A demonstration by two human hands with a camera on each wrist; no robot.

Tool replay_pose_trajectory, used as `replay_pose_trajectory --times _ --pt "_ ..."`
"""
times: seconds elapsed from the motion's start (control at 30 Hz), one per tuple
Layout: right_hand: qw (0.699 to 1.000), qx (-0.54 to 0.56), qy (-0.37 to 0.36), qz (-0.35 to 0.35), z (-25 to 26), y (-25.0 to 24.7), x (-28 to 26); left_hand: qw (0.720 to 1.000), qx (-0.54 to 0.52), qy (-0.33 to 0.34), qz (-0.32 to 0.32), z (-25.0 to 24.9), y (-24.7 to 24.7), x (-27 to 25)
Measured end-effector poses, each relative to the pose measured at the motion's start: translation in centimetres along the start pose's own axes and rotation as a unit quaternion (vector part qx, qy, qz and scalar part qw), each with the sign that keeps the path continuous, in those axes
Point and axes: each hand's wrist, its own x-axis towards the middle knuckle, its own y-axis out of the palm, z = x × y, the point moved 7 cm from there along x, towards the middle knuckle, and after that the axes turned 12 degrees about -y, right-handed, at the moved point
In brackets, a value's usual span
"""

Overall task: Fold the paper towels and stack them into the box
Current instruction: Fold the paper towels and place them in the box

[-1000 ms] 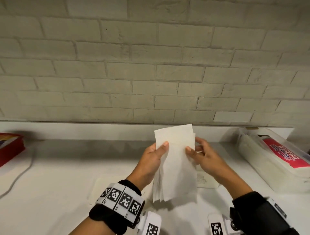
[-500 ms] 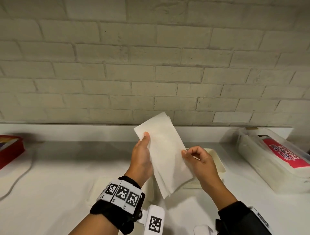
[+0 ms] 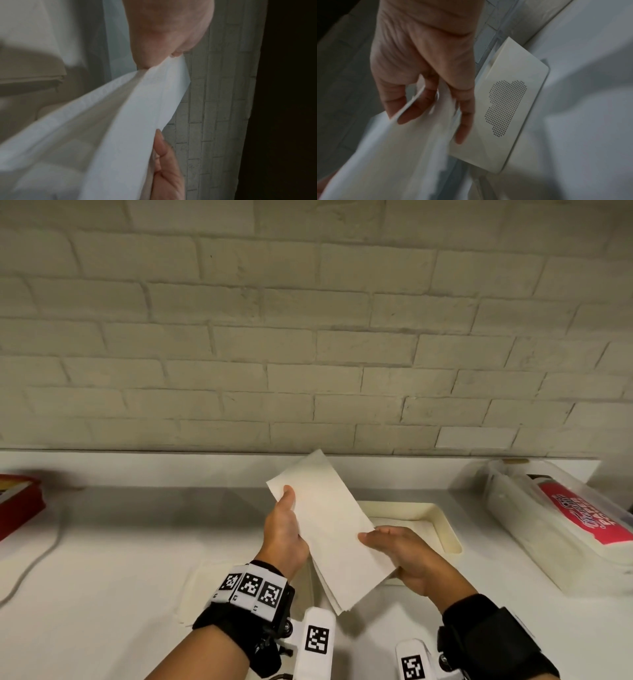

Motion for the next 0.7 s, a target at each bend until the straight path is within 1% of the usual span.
replay_pose_trajectory --times 0.17,0.27,0.33,0.43,0.5,0.57,0.63,0.7 --pt "0.999 0.018 -0.017 -0.044 -0.1 -0.4 0.9 1.0 0.005 -0.001 0.01 -0.2 -0.2 0.4" --pt "0.997 0.02 -0.036 -0.063 0.2 -0.8 1.2 1.0 0.016 0.013 0.0 -0.5 -0.4 1.0" --pt "0.997 0.013 -0.047 -0.059 0.4 -0.9 1.1 1.0 0.012 0.023 -0.009 -0.6 -0.4 1.2" --pt "0.998 -0.001 -0.048 -0.034 0.3 -0.9 0.4 0.999 -0.003 0.033 -0.024 -0.5 -0.2 1.5" --pt "0.998 -0.006 -0.042 -0.041 0.2 -1.6 0.1 0.999 -0.011 0.04 -0.032 -0.3 -0.2 1.9" --pt "0.997 0.004 -0.045 -0.071 0.6 -2.9 0.0 0.997 -0.014 0.052 -0.048 -0.2 0.0 2.3" --pt "0.991 0.012 -0.057 -0.12 1.5 -4.9 0.4 0.993 0.013 0.08 -0.08 -0.3 -0.1 2.7" --pt "0.982 -0.009 -0.07 -0.174 2.5 -7.5 1.1 0.978 0.109 0.125 -0.124 -0.8 -0.1 2.9"
